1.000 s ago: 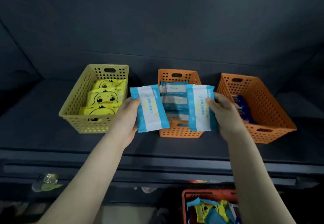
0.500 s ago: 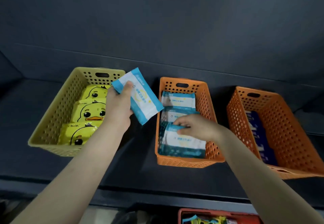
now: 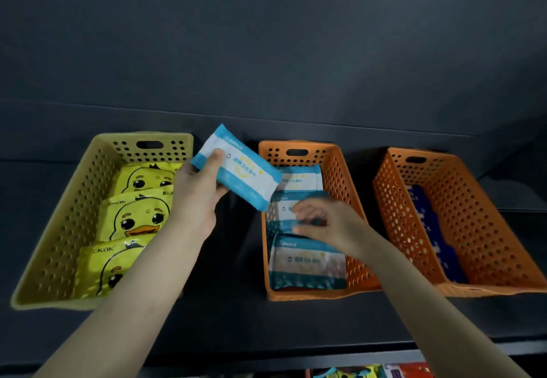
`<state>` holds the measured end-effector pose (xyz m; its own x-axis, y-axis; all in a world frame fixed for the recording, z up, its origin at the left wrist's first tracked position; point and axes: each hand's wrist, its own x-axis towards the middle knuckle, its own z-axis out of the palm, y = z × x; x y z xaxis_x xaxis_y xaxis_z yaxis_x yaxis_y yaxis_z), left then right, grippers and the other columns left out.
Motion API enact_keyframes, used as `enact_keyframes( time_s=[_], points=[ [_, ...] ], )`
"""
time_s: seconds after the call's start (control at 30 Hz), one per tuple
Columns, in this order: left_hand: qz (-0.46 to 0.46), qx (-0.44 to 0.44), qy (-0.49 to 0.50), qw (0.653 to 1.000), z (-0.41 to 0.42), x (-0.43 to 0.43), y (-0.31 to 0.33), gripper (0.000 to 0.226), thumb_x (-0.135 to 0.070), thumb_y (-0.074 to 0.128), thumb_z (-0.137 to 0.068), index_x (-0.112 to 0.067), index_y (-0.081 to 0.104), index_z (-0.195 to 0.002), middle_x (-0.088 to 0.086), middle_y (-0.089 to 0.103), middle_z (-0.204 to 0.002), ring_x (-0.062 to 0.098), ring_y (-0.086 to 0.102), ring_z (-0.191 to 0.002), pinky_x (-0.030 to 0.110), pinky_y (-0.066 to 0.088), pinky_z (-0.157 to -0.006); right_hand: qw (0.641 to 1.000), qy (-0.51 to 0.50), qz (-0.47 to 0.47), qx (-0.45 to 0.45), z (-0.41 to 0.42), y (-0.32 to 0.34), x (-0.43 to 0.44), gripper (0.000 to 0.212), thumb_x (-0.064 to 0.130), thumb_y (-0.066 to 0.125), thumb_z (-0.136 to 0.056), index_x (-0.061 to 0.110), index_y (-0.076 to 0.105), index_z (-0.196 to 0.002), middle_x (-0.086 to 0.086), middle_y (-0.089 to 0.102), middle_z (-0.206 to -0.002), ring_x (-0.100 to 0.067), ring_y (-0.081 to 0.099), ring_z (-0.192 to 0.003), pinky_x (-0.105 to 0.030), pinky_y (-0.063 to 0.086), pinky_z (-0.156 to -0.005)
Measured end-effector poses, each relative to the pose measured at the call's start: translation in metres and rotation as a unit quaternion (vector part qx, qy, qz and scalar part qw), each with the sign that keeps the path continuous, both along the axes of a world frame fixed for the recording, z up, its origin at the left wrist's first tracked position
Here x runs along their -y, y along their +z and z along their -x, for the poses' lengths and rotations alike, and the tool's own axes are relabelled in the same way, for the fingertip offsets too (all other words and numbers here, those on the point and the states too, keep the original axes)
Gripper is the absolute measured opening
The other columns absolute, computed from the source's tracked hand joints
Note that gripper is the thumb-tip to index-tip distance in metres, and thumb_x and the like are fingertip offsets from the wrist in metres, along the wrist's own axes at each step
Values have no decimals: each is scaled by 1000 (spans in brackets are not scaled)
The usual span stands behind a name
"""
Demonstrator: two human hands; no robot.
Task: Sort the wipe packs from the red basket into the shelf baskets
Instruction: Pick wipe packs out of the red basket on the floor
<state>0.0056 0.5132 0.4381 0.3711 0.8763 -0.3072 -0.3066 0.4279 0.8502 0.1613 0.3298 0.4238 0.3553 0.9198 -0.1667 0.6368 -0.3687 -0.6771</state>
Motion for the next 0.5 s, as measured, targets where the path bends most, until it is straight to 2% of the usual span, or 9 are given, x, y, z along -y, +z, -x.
enact_keyframes(
  time_s=[0.07, 0.13, 0.2, 0.3, 0.4, 0.5],
  points=[
    [4, 9, -33, 999, -1, 5, -1, 8, -13, 64, -93, -12, 58, -97, 2, 76, -92, 17, 74, -87, 29, 59, -61, 987, -81, -53, -129, 1, 12, -2, 35, 45, 62, -90, 32, 58, -123, 14, 67, -111, 4, 64, -98, -12, 51, -81],
    [-9, 4, -79, 997, -5, 13, -3, 10, -8, 62, -93, -13, 55, -98, 7, 74, -100, 21, 74, -89, 32, 59, -62, 941, -152, -92, -289, 6, 20, -8, 42, 51, 57, -91, 30, 55, -128, 6, 68, -118, -6, 67, -102, -22, 55, -83],
    [-25, 0, -132, 991, -10, 21, -3, 15, -5, 61, -93, -13, 56, -104, 11, 70, -108, 24, 72, -94, 36, 60, -66, 886, -219, -119, -390, 9, 24, -16, 45, 44, 62, -90, 21, 54, -128, -4, 67, -121, -19, 69, -105, -34, 56, -89],
    [-36, -3, -197, 980, -14, 23, -2, 8, -15, 60, -96, -13, 62, -103, 10, 73, -104, 21, 73, -93, 35, 60, -68, 847, -269, -143, -435, 7, 30, -22, 30, 20, 66, -90, 9, 60, -118, -13, 70, -116, -27, 69, -104, -46, 53, -95],
    [-76, -43, -215, 973, -18, 18, 0, 20, -30, 55, -98, -19, 67, -87, 4, 76, -92, 17, 73, -86, 35, 60, -71, 827, -252, -167, -474, 3, 34, -20, 30, 14, 62, -92, 3, 60, -120, -15, 70, -115, -30, 68, -106, -47, 54, -93],
    [-180, -90, -181, 963, -25, 11, -1, 23, -30, 57, -97, -20, 67, -80, 0, 75, -82, 13, 70, -77, 31, 57, -67, 824, -265, -217, -452, -3, 39, -20, 31, 14, 65, -88, 0, 61, -115, -15, 71, -111, -31, 70, -101, -44, 59, -83]
  ],
)
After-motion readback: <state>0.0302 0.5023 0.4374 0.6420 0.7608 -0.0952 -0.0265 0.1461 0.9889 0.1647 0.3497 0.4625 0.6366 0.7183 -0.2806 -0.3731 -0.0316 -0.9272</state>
